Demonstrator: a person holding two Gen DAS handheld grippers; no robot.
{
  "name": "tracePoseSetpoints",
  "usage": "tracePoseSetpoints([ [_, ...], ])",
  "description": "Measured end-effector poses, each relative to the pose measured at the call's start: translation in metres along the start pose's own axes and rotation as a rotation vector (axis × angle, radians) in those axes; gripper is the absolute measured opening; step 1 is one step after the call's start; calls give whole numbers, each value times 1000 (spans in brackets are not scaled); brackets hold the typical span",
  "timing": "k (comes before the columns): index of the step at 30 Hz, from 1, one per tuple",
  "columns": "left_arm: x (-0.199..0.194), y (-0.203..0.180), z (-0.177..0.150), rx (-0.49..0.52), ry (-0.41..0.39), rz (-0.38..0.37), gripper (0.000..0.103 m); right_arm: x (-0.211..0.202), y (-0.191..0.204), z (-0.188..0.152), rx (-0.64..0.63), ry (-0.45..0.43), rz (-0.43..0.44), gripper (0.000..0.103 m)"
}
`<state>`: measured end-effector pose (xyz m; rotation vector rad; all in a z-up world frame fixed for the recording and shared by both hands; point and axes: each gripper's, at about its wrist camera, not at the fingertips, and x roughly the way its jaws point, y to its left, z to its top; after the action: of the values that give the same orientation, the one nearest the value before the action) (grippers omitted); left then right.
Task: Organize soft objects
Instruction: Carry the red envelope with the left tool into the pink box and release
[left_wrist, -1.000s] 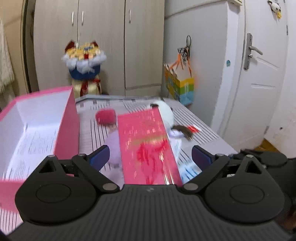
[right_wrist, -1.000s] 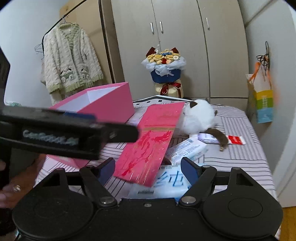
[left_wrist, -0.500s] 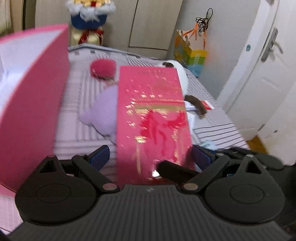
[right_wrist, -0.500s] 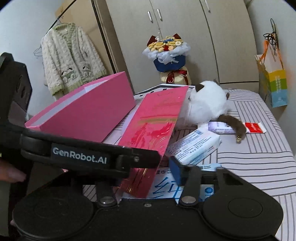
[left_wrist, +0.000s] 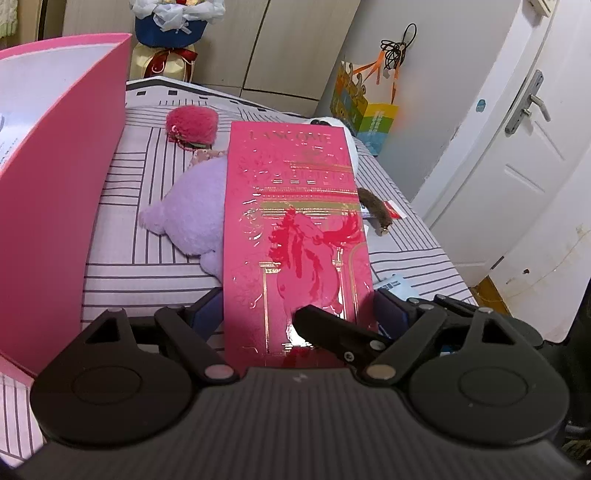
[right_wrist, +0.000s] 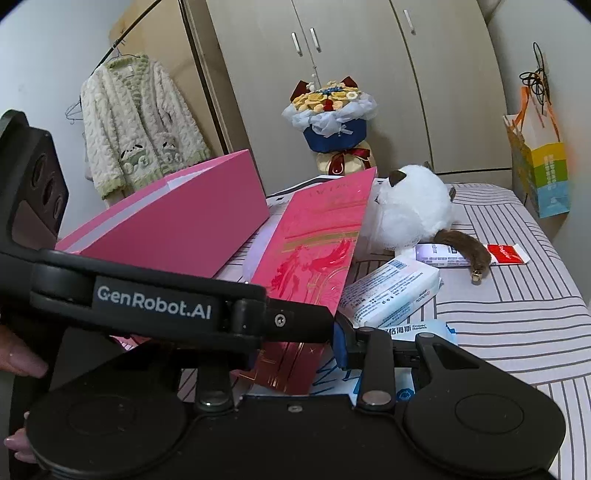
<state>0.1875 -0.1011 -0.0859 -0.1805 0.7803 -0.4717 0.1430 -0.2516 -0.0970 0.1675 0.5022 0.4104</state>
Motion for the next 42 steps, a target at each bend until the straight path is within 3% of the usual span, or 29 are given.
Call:
tracePoseSetpoints([
  [9, -21, -9, 0, 36, -36, -12, 85, -19, 11, 6, -36, -28, -9, 42],
  [21, -61, -10, 3, 8, -1, -26, 85, -45, 42, 24, -36, 33, -21, 42],
  [36, -144, 19, 11, -65, -53, -27, 85, -70, 109, 54, -108, 14, 56, 42],
  [42, -171, 41, 21, -94, -76, 16, 85, -59, 135, 69, -130, 20, 115, 42],
])
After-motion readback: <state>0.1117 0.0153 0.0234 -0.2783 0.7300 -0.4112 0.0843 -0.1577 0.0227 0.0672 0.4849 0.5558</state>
